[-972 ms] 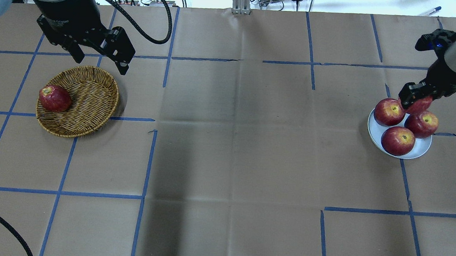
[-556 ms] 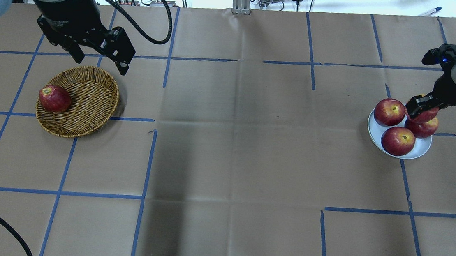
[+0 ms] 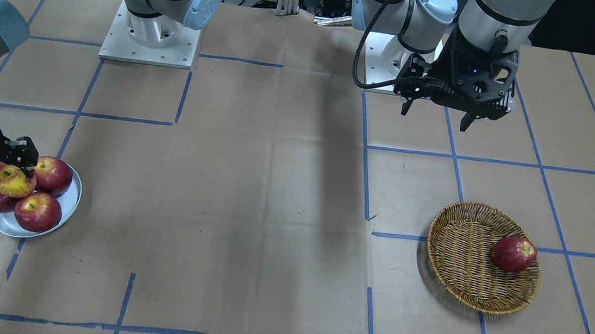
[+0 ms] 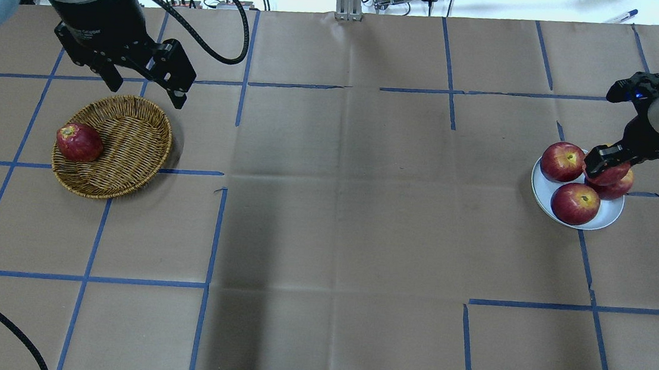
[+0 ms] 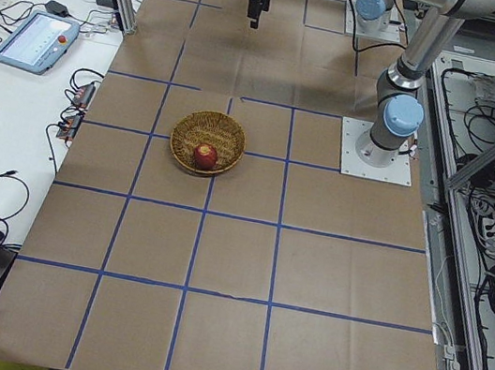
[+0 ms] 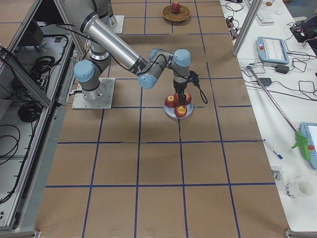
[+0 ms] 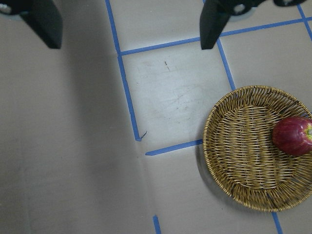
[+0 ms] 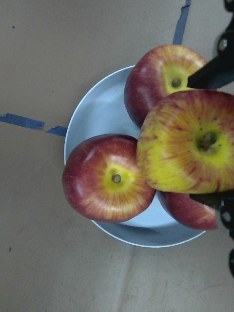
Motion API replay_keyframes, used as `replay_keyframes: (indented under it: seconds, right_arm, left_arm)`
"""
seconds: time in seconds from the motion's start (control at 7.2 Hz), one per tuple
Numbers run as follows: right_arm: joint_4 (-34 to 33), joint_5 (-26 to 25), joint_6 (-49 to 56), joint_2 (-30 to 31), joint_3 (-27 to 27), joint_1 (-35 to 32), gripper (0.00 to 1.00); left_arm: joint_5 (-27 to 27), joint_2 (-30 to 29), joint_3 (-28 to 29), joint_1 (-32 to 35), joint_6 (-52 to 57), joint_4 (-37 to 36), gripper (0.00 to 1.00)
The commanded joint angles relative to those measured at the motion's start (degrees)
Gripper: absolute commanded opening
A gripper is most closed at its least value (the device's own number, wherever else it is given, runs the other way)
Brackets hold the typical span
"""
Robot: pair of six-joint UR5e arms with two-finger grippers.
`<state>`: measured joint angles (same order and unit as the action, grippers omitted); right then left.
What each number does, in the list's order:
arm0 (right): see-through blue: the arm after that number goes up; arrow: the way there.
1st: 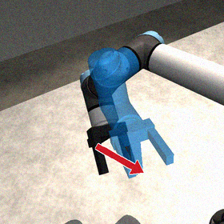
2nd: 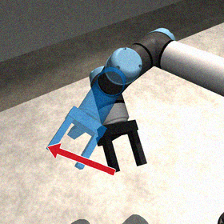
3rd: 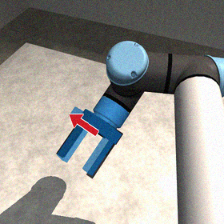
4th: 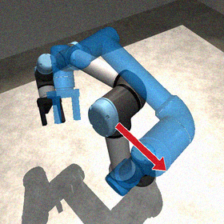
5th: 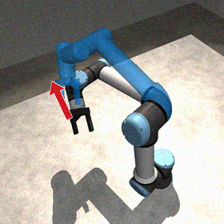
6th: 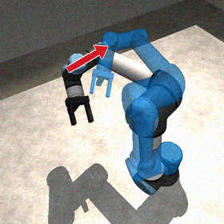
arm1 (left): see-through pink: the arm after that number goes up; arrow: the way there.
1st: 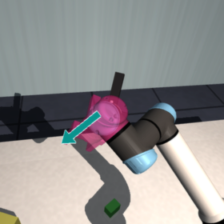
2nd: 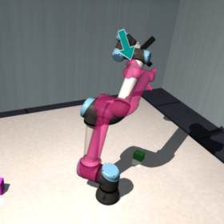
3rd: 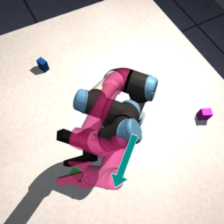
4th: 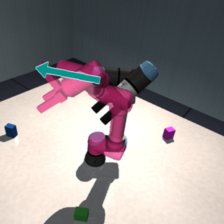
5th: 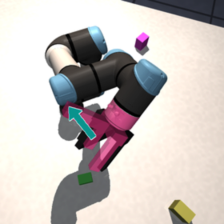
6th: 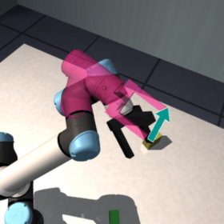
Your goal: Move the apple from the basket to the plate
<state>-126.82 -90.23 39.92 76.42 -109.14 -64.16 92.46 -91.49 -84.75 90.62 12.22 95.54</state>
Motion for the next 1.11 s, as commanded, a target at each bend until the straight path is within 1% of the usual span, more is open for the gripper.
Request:
replay_keyframes:
  seconds: [0.0,0.28,0.42,0.56,0.69,0.97]
  right_arm:
    - [0.4,-0.5,-0.1,0.4,0.3,0.0,1.00]
    - [4.8,0.1,-0.8,4.4,2.9,-1.0,1.00]
    - [9.1,1.3,-1.5,6.5,5.1,-3.1,1.00]
    - [14.2,1.5,-4.9,8.4,7.1,-6.4,1.00]
    - [17.5,1.1,-12.1,10.0,8.5,-10.5,1.00]
    - [21.6,0.8,-27.3,12.2,9.0,-20.5,1.00]
  left_arm:
    - [0.0,0.0,0.0,0.0,0.1,0.0,0.99]
    - [0.0,0.2,0.0,0.0,0.1,0.0,0.99]
    - [0.0,0.2,-0.1,0.0,0.1,0.1,0.99]
    - [0.0,0.0,0.0,0.0,0.1,0.0,0.99]
    - [0.0,0.2,-0.1,0.0,0.1,0.0,0.99]
    - [0.0,0.2,0.0,-0.1,0.2,0.0,0.99]
